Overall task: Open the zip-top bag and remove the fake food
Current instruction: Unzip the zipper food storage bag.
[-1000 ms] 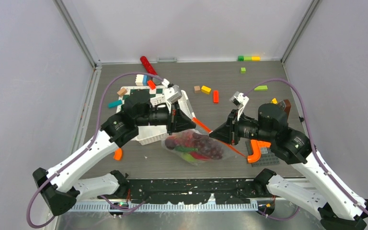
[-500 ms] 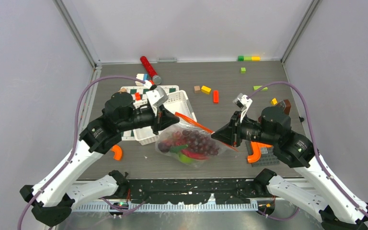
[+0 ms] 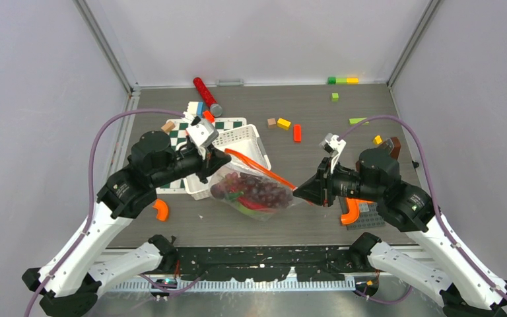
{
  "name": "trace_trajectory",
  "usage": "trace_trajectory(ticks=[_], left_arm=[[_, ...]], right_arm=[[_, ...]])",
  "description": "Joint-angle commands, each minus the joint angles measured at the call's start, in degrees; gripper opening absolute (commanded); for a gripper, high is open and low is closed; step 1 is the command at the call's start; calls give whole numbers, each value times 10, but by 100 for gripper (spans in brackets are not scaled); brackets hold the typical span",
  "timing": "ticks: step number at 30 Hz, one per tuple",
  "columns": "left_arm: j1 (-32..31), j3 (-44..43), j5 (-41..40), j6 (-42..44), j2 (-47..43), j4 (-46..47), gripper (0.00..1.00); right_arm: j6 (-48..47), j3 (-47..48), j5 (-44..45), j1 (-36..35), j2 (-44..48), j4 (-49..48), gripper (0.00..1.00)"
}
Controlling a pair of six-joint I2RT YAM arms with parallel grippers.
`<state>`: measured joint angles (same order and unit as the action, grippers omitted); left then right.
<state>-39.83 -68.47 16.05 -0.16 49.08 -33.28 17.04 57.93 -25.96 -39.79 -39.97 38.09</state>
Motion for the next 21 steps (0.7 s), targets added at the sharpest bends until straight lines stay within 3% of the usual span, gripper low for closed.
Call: trace_trajectory(ticks=[1, 21], left_arm=[[14, -13, -51, 24, -15, 18, 0], [17, -5, -6, 17, -1, 27, 0]], right_arm=[[-11, 6, -10, 0, 14, 27, 0], [-14, 40, 30, 0, 1, 118, 0]])
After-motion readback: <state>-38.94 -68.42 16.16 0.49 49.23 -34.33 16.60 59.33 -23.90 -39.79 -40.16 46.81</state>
